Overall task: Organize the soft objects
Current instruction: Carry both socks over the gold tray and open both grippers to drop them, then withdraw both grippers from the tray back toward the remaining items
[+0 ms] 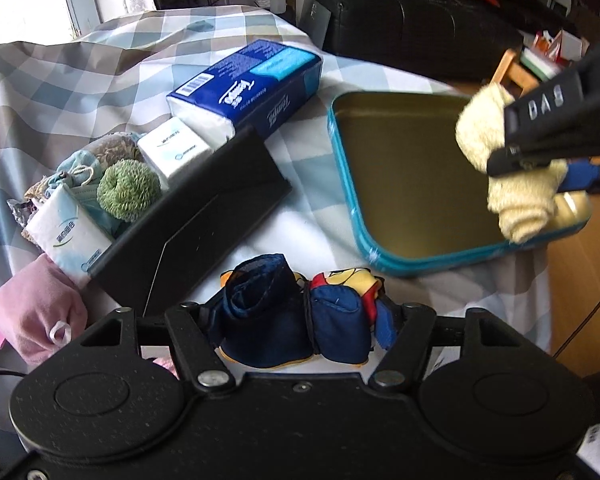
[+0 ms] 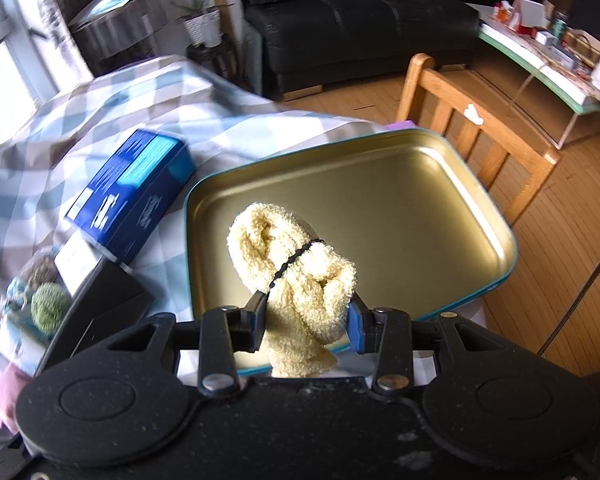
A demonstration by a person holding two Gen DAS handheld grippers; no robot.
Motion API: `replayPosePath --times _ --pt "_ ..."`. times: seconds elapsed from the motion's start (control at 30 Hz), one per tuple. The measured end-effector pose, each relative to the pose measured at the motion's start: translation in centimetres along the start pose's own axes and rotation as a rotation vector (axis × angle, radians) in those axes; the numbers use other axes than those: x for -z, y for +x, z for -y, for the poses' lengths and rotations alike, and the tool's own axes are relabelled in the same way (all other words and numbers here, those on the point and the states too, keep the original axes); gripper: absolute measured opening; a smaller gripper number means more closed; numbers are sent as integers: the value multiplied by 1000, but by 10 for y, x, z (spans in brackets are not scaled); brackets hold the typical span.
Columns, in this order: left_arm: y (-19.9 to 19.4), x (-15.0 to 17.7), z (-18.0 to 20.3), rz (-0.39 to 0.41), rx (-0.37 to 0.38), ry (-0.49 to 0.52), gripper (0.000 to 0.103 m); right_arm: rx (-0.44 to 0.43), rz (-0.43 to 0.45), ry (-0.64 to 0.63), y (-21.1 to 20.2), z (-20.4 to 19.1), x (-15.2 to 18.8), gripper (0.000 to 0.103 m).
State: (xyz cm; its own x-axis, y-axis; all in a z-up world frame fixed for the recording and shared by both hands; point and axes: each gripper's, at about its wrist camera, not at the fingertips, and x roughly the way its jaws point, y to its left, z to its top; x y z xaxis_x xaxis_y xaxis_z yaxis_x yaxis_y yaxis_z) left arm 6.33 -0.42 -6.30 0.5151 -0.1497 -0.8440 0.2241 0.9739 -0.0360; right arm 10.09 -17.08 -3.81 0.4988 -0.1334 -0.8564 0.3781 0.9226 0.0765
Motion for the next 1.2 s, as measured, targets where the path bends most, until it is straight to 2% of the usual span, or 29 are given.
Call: replayPosePath --times 0.27,0.5,0.67,0.87,0.93,1.0,1.2 --pt "-2 -44 25 42 15 44 62 98 49 46 1 18 -16 39" --pt "9 -76 55 48 34 83 62 118 89 87 -4 28 -24 40" --pt "17 -85 73 56 10 129 62 136 102 107 -3 35 -27 40" --pt "19 -89 78 55 18 127 63 155 110 126 0 39 -29 41" --pt "20 -91 78 52 16 119 68 151 121 134 0 40 -30 45" --pt "21 -92 77 55 18 109 69 150 137 144 -2 40 -29 56" --pt "13 -93 74 109 7 111 70 164 172 156 -5 39 -29 64"
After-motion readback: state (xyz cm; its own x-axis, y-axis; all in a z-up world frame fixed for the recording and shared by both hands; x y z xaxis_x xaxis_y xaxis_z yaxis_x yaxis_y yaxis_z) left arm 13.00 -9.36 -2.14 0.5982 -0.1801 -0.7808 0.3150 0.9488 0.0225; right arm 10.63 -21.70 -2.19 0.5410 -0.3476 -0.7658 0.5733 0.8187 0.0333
